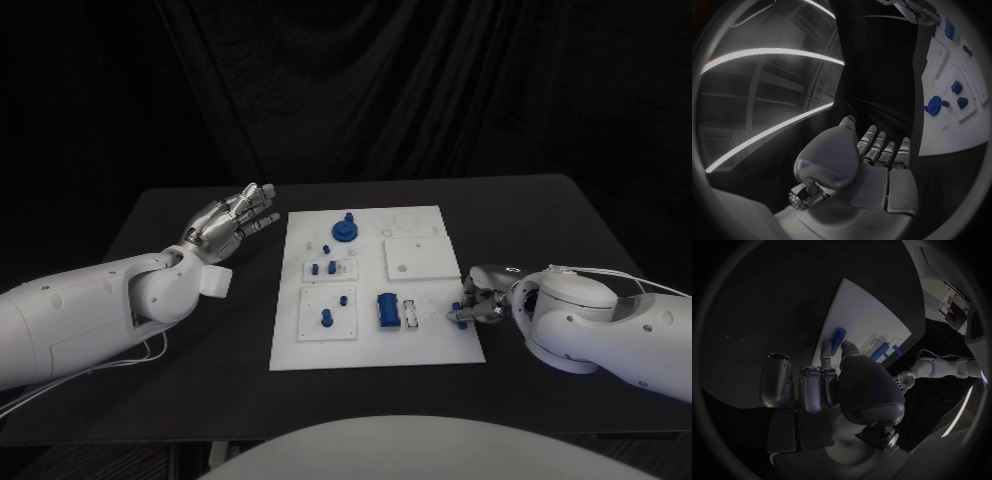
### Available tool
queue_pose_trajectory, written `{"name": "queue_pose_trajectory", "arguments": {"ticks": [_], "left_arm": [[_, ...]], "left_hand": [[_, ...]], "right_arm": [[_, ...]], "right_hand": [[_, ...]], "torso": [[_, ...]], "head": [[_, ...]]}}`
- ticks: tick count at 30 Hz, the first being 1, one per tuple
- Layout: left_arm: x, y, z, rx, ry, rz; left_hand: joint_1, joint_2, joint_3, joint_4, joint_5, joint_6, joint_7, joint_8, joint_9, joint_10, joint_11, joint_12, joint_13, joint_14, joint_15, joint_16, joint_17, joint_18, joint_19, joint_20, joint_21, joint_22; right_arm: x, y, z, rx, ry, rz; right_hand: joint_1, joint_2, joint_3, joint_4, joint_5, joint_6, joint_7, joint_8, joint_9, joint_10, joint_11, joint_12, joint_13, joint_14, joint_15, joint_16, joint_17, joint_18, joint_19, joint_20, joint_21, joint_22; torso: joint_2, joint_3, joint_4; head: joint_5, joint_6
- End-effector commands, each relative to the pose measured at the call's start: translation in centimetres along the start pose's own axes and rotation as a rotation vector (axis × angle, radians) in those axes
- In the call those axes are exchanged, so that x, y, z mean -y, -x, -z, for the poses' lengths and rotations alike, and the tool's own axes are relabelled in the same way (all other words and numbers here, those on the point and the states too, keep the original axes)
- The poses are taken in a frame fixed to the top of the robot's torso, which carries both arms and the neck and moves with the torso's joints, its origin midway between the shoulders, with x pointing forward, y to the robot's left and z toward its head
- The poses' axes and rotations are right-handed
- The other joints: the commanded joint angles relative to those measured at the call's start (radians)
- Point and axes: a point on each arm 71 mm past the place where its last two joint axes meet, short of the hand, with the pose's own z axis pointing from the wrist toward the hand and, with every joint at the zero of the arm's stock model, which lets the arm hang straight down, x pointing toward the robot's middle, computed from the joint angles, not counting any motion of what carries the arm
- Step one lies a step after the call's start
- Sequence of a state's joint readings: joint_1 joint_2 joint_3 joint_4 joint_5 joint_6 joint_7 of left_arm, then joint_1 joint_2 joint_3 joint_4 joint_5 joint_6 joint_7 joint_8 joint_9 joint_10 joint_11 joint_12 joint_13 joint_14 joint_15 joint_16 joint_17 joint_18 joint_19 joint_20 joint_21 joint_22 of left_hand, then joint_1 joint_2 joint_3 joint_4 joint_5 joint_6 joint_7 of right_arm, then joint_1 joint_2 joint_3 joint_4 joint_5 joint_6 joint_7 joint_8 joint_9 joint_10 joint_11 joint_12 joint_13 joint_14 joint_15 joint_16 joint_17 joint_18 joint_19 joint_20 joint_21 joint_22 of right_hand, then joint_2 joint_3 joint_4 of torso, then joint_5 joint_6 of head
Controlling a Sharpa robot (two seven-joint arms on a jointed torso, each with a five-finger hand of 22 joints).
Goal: Assemble the parts on the task board
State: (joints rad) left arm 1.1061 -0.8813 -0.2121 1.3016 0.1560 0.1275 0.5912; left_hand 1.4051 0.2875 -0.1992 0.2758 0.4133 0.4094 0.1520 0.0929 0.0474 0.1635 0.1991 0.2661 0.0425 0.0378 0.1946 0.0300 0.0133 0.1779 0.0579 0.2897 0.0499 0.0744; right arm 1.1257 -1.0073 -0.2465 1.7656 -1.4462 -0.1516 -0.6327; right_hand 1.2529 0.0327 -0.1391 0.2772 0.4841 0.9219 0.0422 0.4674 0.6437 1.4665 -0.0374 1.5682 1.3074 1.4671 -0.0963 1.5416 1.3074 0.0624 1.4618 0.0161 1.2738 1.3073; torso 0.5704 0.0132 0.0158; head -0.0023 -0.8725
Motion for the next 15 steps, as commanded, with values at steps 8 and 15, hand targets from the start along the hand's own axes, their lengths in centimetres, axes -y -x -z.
{"name": "queue_pose_trajectory", "arguments": {"ticks": [8, 15], "left_arm": [[-0.17, -0.15, 0.06, -0.014, 0.004, 0.01], [-0.28, -0.16, 0.08, -0.014, 0.007, 0.011]], "left_hand": [[0.017, -0.001, 0.009, -0.006, 0.015, -0.003, 0.052, 0.004, 0.001, 0.003, 0.005, 0.0, 0.001, -0.002, 0.005, 0.001, -0.001, -0.015, 0.002, 0.003, 0.002, -0.001], [0.023, 0.0, 0.013, -0.009, 0.023, -0.004, 0.051, 0.004, 0.001, 0.003, 0.006, 0.0, 0.001, -0.002, 0.005, 0.001, 0.0, -0.016, 0.002, 0.003, 0.002, -0.002]], "right_arm": [[-0.37, -0.98, -0.27, -0.025, 0.01, 0.008], [-0.59, -1.0, -0.27, -0.007, 0.021, -0.021]], "right_hand": [[0.112, -0.002, 0.058, -0.047, 0.144, -0.011, 0.0, -0.039, -0.018, 0.104, 0.007, 0.003, 0.263, 0.083, 0.005, -0.012, 0.161, 0.006, -0.004, 0.004, -0.023, 0.173], [0.198, -0.007, 0.126, -0.106, 0.186, -0.019, 0.01, -0.052, -0.024, 0.104, 0.015, 0.003, 0.263, 0.082, 0.01, -0.014, 0.156, 0.007, -0.007, 0.007, -0.031, 0.171]], "torso": [[0.001, 0.0012, -0.001], [0.0, 0.0015, -0.0006]], "head": [[0.002, 0.0], [0.003, 0.0]]}}
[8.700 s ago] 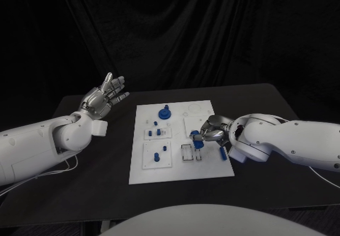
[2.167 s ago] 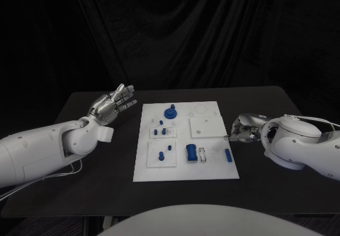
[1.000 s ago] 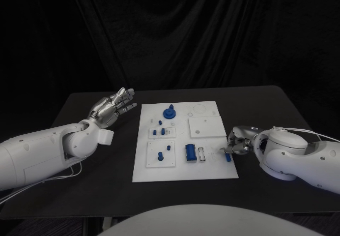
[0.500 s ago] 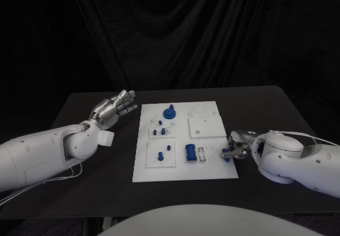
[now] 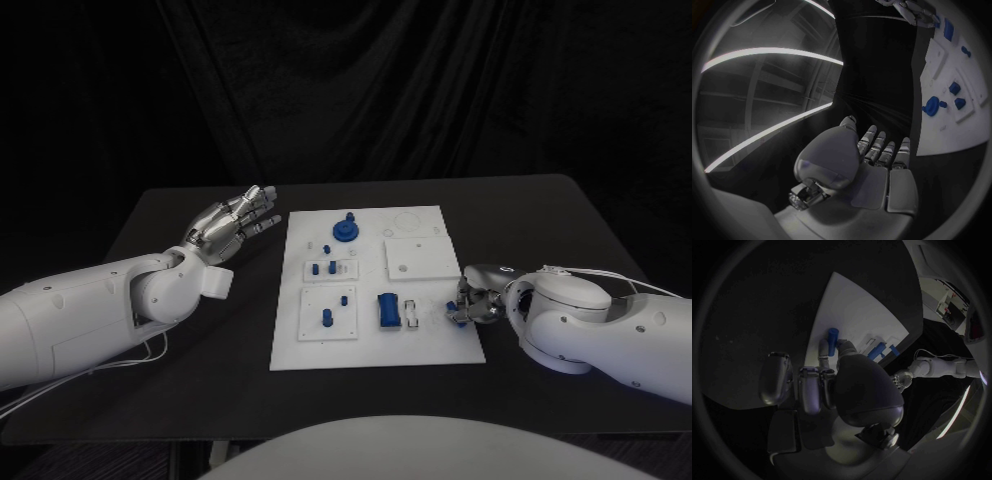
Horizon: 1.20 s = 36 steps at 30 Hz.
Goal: Assemble the parts on the task board
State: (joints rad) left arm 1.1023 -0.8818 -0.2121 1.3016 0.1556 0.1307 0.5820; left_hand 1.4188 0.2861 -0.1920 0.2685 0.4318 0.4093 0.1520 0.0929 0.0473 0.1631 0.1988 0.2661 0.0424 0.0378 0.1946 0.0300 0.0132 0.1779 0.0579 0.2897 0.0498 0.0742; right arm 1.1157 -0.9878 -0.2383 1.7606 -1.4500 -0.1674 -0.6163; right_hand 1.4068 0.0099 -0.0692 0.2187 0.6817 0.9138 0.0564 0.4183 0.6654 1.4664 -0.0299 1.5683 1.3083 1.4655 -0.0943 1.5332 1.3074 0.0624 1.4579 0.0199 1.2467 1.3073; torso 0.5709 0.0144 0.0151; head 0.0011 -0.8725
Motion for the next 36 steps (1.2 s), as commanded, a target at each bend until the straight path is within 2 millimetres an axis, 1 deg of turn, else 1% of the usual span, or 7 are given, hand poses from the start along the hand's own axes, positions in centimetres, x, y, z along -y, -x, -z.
{"name": "queue_pose_trajectory", "arguments": {"ticks": [1, 2, 3, 7, 9, 21, 36], "left_arm": [[-0.1, -0.2, 0.0, -0.013, -0.005, 0.009], [-0.1, -0.2, 0.0, -0.013, -0.004, 0.009], [-0.1, -0.2, 0.0, -0.013, -0.004, 0.009], [-0.2, -0.1, 0.0, -0.013, -0.002, 0.01], [-0.2, -0.1, 0.1, -0.012, -0.002, 0.01], [-0.3, -0.2, 0.1, -0.013, 0.001, 0.011], [-0.4, -0.4, -0.1, -0.018, 0.005, 0.013]], "left_hand": [[0.01, 0.001, 0.006, -0.001, 0.005, -0.004, 0.051, 0.004, 0.001, 0.004, 0.006, 0.0, 0.002, -0.002, 0.005, 0.001, 0.0, -0.016, 0.002, 0.003, 0.002, -0.002], [0.011, 0.002, 0.007, -0.002, 0.006, -0.005, 0.051, 0.004, 0.001, 0.004, 0.006, 0.0, 0.002, -0.002, 0.005, 0.001, 0.0, -0.016, 0.002, 0.003, 0.002, -0.002], [0.012, 0.002, 0.008, -0.002, 0.007, -0.005, 0.051, 0.003, 0.0, 0.004, 0.006, 0.0, 0.002, -0.002, 0.005, 0.001, 0.0, -0.016, 0.002, 0.003, 0.002, -0.002], [0.016, 0.003, 0.012, -0.004, 0.012, -0.007, 0.05, 0.003, 0.0, 0.004, 0.007, 0.0, 0.002, -0.003, 0.006, 0.001, 0.0, -0.016, 0.002, 0.003, 0.002, -0.002], [0.018, 0.003, 0.013, -0.005, 0.013, -0.008, 0.05, 0.003, 0.0, 0.004, 0.007, 0.0, 0.002, -0.003, 0.006, 0.001, 0.0, -0.017, 0.002, 0.003, 0.002, -0.002], [0.019, 0.004, 0.015, -0.006, 0.015, -0.009, 0.05, 0.002, 0.0, 0.004, 0.007, 0.0, 0.002, -0.003, 0.006, 0.001, 0.0, -0.017, 0.002, 0.003, 0.002, -0.002], [0.022, 0.003, 0.017, -0.007, 0.018, -0.009, 0.049, 0.002, 0.0, 0.006, 0.008, 0.001, 0.002, -0.002, 0.007, 0.002, 0.0, -0.017, 0.002, 0.003, 0.002, -0.002]], "right_arm": [[0.3, -0.9, 0.0, -0.019, -0.011, -0.039], [0.3, -1.0, 0.0, -0.021, -0.011, -0.056], [0.4, -1.0, 0.1, -0.026, -0.012, -0.09], [0.4, -1.2, 0.2, -0.058, -0.017, -0.253], [0.4, -1.3, 0.4, -0.069, -0.018, -0.324], [-0.8, 0.0, 0.6, -0.111, 0.004, -0.544], [-2.5, 0.3, -0.4, -0.167, 0.031, -0.552]], "right_hand": [[0.06, 0.017, 0.087, -0.057, -0.062, -0.011, -0.002, -0.005, -0.046, 0.104, 0.008, 0.002, 0.263, 0.083, 0.01, -0.006, 0.155, 0.007, -0.003, 0.003, -0.002, 0.172], [0.071, 0.011, 0.123, -0.064, -0.12, -0.011, 0.001, -0.006, -0.047, 0.104, 0.011, 0.002, 0.263, 0.084, 0.01, -0.006, 0.156, 0.006, -0.002, 0.005, 0.0, 0.172], [0.067, 0.0, 0.17, -0.065, -0.148, -0.008, 0.007, -0.007, -0.047, 0.104, 0.015, 0.002, 0.263, 0.084, 0.016, -0.005, 0.157, 0.006, -0.001, 0.004, 0.002, 0.173], [0.007, -0.073, 0.35, -0.078, -0.141, -0.001, 0.009, 0.007, -0.033, 0.104, 0.015, 0.002, 0.263, 0.085, 0.016, -0.003, 0.162, 0.003, 0.003, 0.015, 0.012, 0.176], [-0.018, -0.088, 0.392, -0.085, -0.148, -0.003, 0.005, 0.014, -0.025, 0.104, 0.016, 0.002, 0.263, 0.086, 0.017, -0.002, 0.162, 0.004, 0.004, 0.013, 0.017, 0.177], [-0.092, -0.111, 0.454, -0.088, -0.145, -0.008, 0.001, 0.025, -0.013, 0.104, 0.013, 0.002, 0.263, 0.087, 0.014, -0.001, 0.165, 0.0, 0.011, 0.011, 0.036, 0.181], [-0.115, -0.112, 0.467, -0.084, -0.151, -0.012, 0.0, 0.023, -0.013, 0.104, 0.013, 0.002, 0.263, 0.086, 0.014, -0.001, 0.162, 0.0, 0.011, 0.01, 0.036, 0.181]], "torso": [[0.0, 0.0002, 0.0004], [0.0, -0.0003, 0.0006], [0.0, -0.0001, 0.0005], [0.0, -0.0005, 0.0004], [0.0, -0.0007, 0.0003], [0.0, -0.0007, 0.0], [0.001, -0.0016, 0.0016]], "head": [[0.001, 0.0], [0.001, 0.0], [0.001, 0.0], [0.003, 0.0], [0.005, 0.0], [0.009, 0.0], [0.007, 0.0]]}}
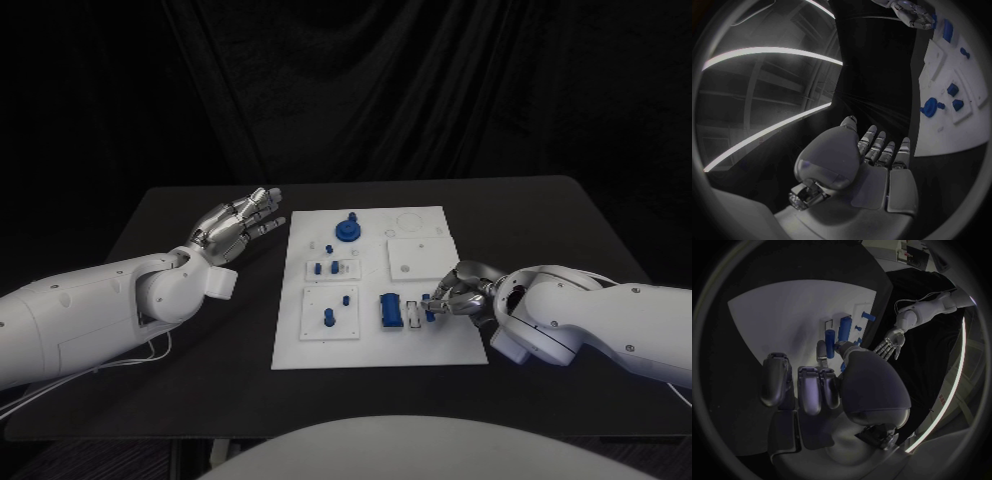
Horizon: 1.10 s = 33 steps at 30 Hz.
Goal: Assemble the parts on the task board
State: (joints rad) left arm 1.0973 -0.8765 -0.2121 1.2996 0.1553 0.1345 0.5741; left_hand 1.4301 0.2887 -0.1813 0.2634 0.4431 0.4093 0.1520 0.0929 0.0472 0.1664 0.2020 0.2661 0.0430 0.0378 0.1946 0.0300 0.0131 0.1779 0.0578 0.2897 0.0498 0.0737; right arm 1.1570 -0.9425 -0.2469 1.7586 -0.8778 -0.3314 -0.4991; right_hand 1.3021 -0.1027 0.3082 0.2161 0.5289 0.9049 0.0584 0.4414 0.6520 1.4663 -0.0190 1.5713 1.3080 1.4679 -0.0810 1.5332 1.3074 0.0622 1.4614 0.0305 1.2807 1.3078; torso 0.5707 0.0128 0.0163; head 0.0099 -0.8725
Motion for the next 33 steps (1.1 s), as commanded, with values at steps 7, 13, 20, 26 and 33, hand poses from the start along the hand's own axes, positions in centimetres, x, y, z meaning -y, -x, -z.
{"name": "queue_pose_trajectory", "arguments": {"ticks": [7, 13, 20, 26, 33], "left_arm": [[-0.1, -0.3, -0.1, -0.017, -0.004, 0.01], [-0.1, -0.2, -0.1, -0.017, -0.002, 0.011], [-0.2, -0.3, -0.1, -0.021, -0.002, 0.014], [-0.2, -0.3, -0.1, -0.024, -0.001, 0.016], [-0.2, -0.3, -0.1, -0.028, -0.001, 0.019]], "left_hand": [[0.012, 0.0, 0.008, -0.003, 0.008, -0.008, 0.05, 0.003, 0.0, 0.003, 0.005, 0.001, 0.001, -0.002, 0.007, 0.002, 0.0, -0.017, 0.002, 0.003, 0.002, -0.002], [0.013, 0.0, 0.009, -0.003, 0.01, -0.008, 0.05, 0.003, 0.0, 0.003, 0.004, 0.001, 0.001, -0.002, 0.007, 0.002, 0.0, -0.017, 0.002, 0.003, 0.002, -0.002], [0.018, -0.008, 0.008, -0.01, 0.013, -0.008, 0.051, 0.003, 0.001, 0.003, 0.005, 0.0, 0.001, -0.002, 0.008, 0.002, 0.0, -0.018, 0.002, 0.003, 0.002, -0.002], [0.02, -0.011, 0.007, -0.013, 0.016, -0.008, 0.051, 0.003, 0.001, 0.003, 0.005, 0.0, 0.001, -0.002, 0.008, 0.002, 0.0, -0.019, 0.003, 0.003, 0.002, -0.002], [0.023, -0.016, 0.006, -0.018, 0.02, -0.009, 0.051, 0.003, 0.001, 0.003, 0.005, -0.002, 0.001, -0.002, 0.008, 0.002, 0.0, -0.019, 0.003, 0.003, 0.003, -0.002]], "right_arm": [[-0.5, -0.3, -0.5, -0.022, -0.006, 0.023], [-0.7, -0.5, -0.7, -0.033, -0.015, 0.045], [-0.8, -0.6, -0.9, -0.04, -0.021, 0.054], [-0.8, -0.7, -1.3, -0.042, -0.03, 0.06], [-0.9, -0.8, -1.5, -0.051, -0.038, 0.083]], "right_hand": [[-0.036, -0.003, 0.089, -0.074, -0.003, -0.006, -0.001, -0.002, -0.001, 0.105, 0.002, -0.001, 0.263, 0.084, 0.001, -0.001, 0.162, 0.001, 0.006, 0.0, 0.001, 0.18], [-0.054, -0.005, 0.08, -0.069, 0.009, -0.006, -0.001, -0.003, -0.002, 0.105, 0.002, -0.001, 0.263, 0.083, 0.001, -0.002, 0.16, 0.001, 0.005, 0.0, -0.001, 0.18], [-0.061, -0.004, 0.077, -0.067, 0.004, -0.007, -0.001, -0.004, -0.003, 0.105, 0.002, -0.001, 0.263, 0.083, 0.001, -0.002, 0.16, 0.001, 0.005, 0.0, -0.002, 0.179], [-0.073, -0.001, 0.071, -0.063, -0.006, -0.01, -0.001, -0.007, -0.005, 0.105, 0.003, -0.001, 0.263, 0.083, 0.002, -0.002, 0.16, 0.002, 0.004, 0.0, -0.002, 0.179], [-0.109, 0.0, 0.04, -0.047, 0.012, -0.012, 0.002, -0.012, -0.009, 0.105, 0.005, -0.001, 0.263, 0.083, 0.003, -0.003, 0.157, 0.002, 0.003, 0.001, -0.005, 0.178]], "torso": [[0.001, -0.0003, 0.0004], [0.001, 0.0003, -0.0004], [0.001, 0.0002, -0.0005], [0.001, -0.0002, 0.0004], [0.002, -0.0004, 0.0007]], "head": [[-0.003, 0.0], [0.001, 0.0], [0.003, 0.0], [0.005, 0.0], [0.006, 0.0]]}}
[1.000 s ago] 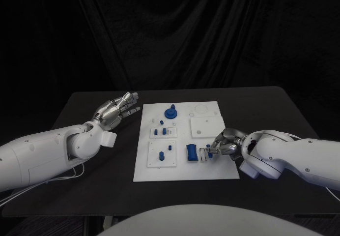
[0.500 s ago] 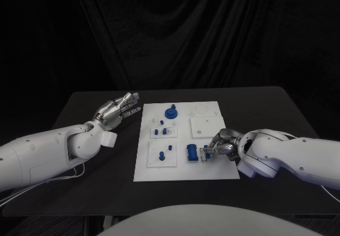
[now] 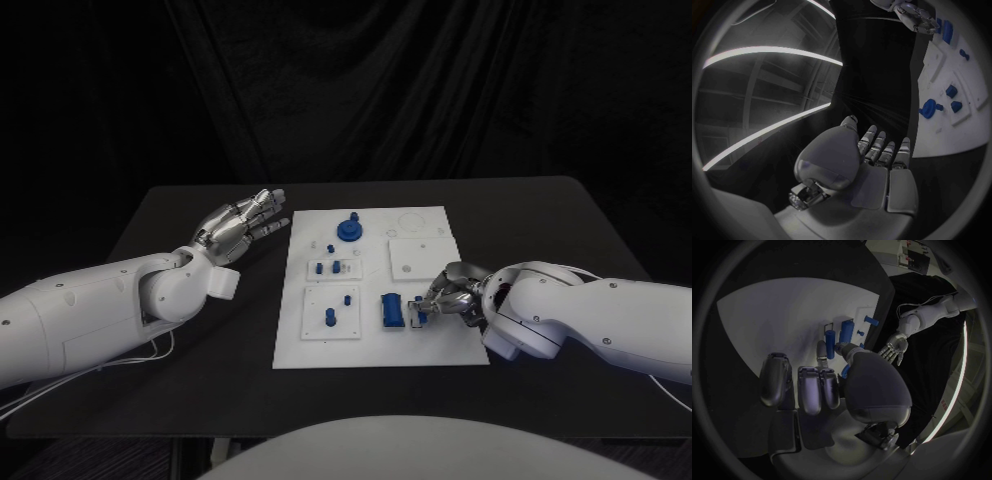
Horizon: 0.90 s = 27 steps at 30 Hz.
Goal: Assemble the parts on the task board
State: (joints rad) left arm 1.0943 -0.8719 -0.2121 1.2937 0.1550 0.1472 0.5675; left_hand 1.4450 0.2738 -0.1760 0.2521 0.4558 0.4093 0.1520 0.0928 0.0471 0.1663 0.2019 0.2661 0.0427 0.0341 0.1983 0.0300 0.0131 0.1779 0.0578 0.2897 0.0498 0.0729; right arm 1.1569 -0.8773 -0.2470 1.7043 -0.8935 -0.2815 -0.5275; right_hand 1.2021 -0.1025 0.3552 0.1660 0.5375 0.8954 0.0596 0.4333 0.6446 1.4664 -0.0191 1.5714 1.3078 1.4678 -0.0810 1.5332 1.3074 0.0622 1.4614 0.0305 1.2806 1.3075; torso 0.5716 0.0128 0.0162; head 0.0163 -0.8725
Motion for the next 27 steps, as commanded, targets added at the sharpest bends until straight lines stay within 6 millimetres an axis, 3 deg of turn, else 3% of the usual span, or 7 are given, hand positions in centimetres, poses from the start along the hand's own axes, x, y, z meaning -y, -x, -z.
{"name": "queue_pose_trajectory", "arguments": {"ticks": [1, 8, 13, 21, 27], "left_arm": [[-0.04, -0.21, -0.02, -0.019, -0.009, 0.013], [-0.13, -0.2, 0.01, -0.02, -0.007, 0.015], [-0.2, -0.2, 0.03, -0.02, -0.005, 0.016], [-0.29, -0.19, 0.06, -0.021, -0.001, 0.017], [-0.34, -0.2, 0.06, -0.022, 0.001, 0.018]], "left_hand": [[0.008, -0.001, 0.001, -0.006, 0.007, -0.009, 0.051, 0.003, 0.001, 0.003, 0.005, -0.002, 0.002, 0.001, 0.004, 0.002, 0.0, -0.019, 0.003, 0.003, 0.003, -0.001], [0.009, -0.002, 0.0, -0.009, 0.009, -0.009, 0.051, 0.003, 0.001, 0.003, 0.005, -0.002, 0.001, 0.001, 0.004, 0.002, 0.0, -0.019, 0.003, 0.003, 0.003, -0.001], [0.01, -0.002, 0.001, -0.01, 0.011, -0.009, 0.051, 0.003, 0.001, 0.003, 0.005, -0.002, 0.002, 0.001, 0.004, 0.002, 0.0, -0.019, 0.003, 0.003, 0.003, -0.001], [0.012, -0.002, 0.002, -0.013, 0.016, -0.009, 0.051, 0.003, 0.001, 0.003, 0.005, -0.003, 0.001, 0.002, 0.005, 0.003, 0.0, -0.019, 0.004, 0.003, 0.003, -0.001], [0.014, -0.002, 0.002, -0.016, 0.019, -0.009, 0.051, 0.003, 0.001, 0.003, 0.004, -0.003, 0.002, 0.002, 0.005, 0.003, 0.0, -0.019, 0.004, 0.003, 0.003, -0.001]], "right_arm": [[0.19, -0.18, -0.08, -0.017, -0.026, 0.035], [0.17, -0.35, -0.22, -0.03, -0.031, 0.052], [0.09, -0.49, -0.29, -0.036, -0.03, 0.057], [0.09, -0.54, -0.34, -0.037, -0.035, 0.058], [0.21, -0.41, -0.33, -0.029, -0.037, 0.053]], "right_hand": [[-0.018, 0.0, -0.017, 0.008, -0.006, -0.003, 0.001, -0.005, -0.003, 0.104, 0.005, -0.001, 0.263, 0.083, 0.004, -0.003, 0.157, 0.002, 0.003, 0.002, -0.006, 0.178], [-0.064, 0.01, -0.066, 0.039, -0.111, -0.001, 0.003, -0.014, -0.013, 0.104, 0.008, -0.001, 0.263, 0.082, 0.006, -0.005, 0.151, 0.004, 0.0, 0.005, -0.011, 0.176], [-0.072, 0.015, -0.08, 0.047, -0.141, 0.001, 0.003, -0.016, -0.016, 0.104, 0.008, -0.001, 0.263, 0.081, 0.006, -0.005, 0.15, 0.004, 0.0, 0.005, -0.012, 0.176], [-0.119, 0.02, -0.131, 0.086, -0.231, 0.002, 0.007, -0.024, -0.025, 0.104, 0.012, -0.001, 0.263, 0.078, 0.009, -0.011, 0.135, 0.007, -0.007, 0.008, -0.031, 0.171], [-0.138, 0.03, -0.152, 0.108, -0.255, 0.002, 0.007, -0.026, -0.028, 0.104, 0.012, -0.001, 0.263, 0.077, 0.01, -0.014, 0.13, 0.009, -0.01, 0.008, -0.039, 0.168]], "torso": [[0.001, -0.0003, 0.0008], [0.001, 0.0001, 0.0007], [0.0, 0.0, 0.0], [-0.001, 0.001, -0.0009], [-0.001, 0.0011, -0.0011]], "head": [[0.0, 0.0], [0.002, 0.0], [0.002, 0.0], [0.004, 0.0], [0.006, 0.0]]}}
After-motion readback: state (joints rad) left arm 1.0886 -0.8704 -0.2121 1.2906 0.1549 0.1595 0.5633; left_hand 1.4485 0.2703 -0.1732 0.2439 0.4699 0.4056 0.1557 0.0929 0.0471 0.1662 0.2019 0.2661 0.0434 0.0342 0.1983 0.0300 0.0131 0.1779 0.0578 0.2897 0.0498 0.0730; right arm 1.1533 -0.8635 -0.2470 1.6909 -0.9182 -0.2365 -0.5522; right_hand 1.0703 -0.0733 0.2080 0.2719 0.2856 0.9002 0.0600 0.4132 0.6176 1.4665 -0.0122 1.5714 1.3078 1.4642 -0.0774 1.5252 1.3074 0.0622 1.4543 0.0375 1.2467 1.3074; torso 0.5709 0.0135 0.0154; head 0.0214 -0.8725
